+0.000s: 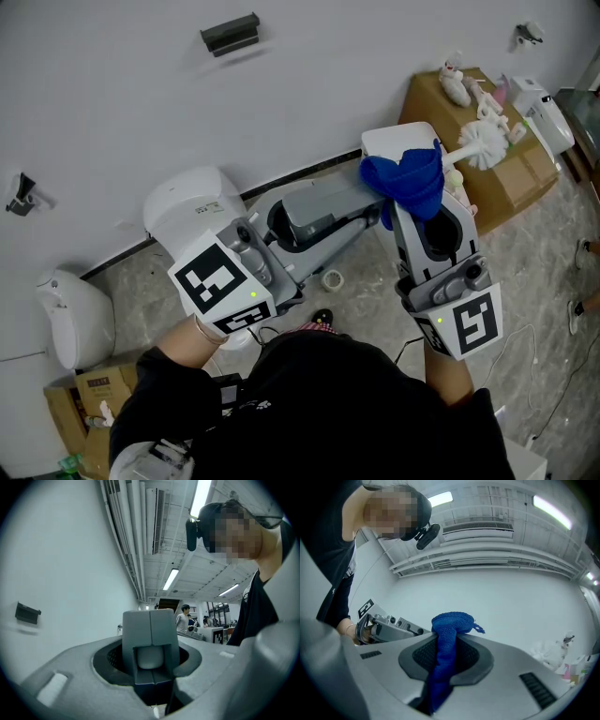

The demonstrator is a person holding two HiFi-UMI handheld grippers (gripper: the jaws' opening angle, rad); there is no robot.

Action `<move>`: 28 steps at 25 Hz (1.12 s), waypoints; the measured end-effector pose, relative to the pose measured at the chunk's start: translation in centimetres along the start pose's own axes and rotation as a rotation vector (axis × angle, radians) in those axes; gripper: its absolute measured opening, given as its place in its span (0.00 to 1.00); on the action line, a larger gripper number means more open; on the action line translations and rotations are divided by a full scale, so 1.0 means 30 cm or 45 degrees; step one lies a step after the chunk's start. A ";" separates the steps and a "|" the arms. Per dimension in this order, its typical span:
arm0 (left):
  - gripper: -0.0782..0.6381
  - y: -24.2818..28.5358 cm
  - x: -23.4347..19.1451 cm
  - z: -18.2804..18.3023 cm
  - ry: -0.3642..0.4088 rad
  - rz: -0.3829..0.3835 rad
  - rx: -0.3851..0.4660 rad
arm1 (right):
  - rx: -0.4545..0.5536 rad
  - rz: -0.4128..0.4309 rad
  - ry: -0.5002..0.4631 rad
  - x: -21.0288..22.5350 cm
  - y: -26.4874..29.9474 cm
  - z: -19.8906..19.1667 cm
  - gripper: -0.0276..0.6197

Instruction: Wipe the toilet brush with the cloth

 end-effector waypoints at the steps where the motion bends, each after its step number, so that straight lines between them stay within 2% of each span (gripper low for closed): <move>1: 0.35 -0.001 0.001 0.000 0.000 0.000 0.000 | 0.000 -0.002 -0.001 0.001 0.000 0.001 0.15; 28: 0.35 0.003 0.007 0.009 0.039 -0.004 0.012 | 0.004 -0.037 -0.024 0.046 -0.007 0.001 0.15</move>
Point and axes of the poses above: the fingertips, and each gripper's own axes: y forward along the fingers, x to its right, z out of its top, the point moved 8 cm from there along -y, backward along the fingers, and after that the axes turned 12 degrees about x, right-handed, at the moved point
